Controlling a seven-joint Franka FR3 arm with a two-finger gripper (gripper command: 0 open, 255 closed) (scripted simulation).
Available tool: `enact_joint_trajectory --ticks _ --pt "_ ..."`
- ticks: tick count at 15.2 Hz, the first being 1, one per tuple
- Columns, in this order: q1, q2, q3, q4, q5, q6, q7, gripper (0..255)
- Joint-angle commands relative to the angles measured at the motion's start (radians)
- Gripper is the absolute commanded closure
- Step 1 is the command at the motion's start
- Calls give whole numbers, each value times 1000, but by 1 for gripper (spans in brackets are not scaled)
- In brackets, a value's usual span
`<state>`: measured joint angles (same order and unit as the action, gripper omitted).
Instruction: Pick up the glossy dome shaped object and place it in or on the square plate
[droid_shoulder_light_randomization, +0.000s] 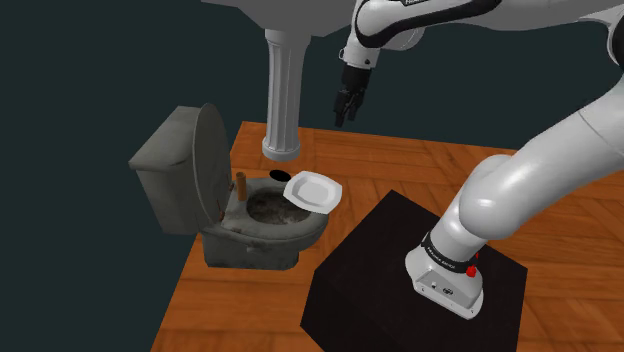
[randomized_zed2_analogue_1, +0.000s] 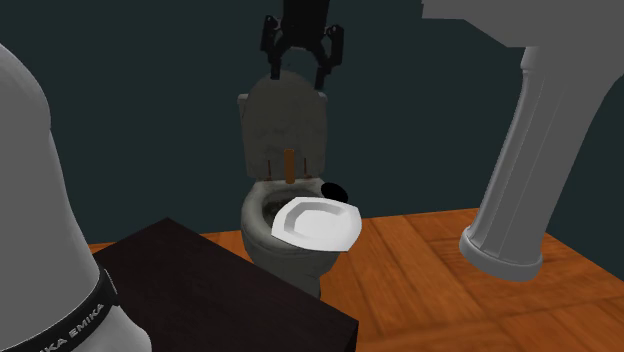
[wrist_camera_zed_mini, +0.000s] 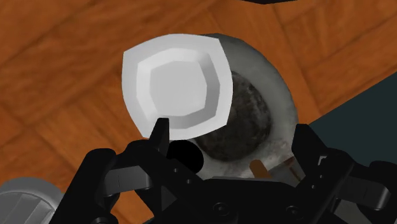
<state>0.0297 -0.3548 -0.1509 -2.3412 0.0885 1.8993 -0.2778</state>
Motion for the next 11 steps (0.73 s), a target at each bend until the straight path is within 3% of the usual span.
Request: enact_joint_trajectory --ticks 1,11 --pt "8 68 -9 15 16 46 -33 0" --pt "27 472 -25 226 135 192 -205 0"
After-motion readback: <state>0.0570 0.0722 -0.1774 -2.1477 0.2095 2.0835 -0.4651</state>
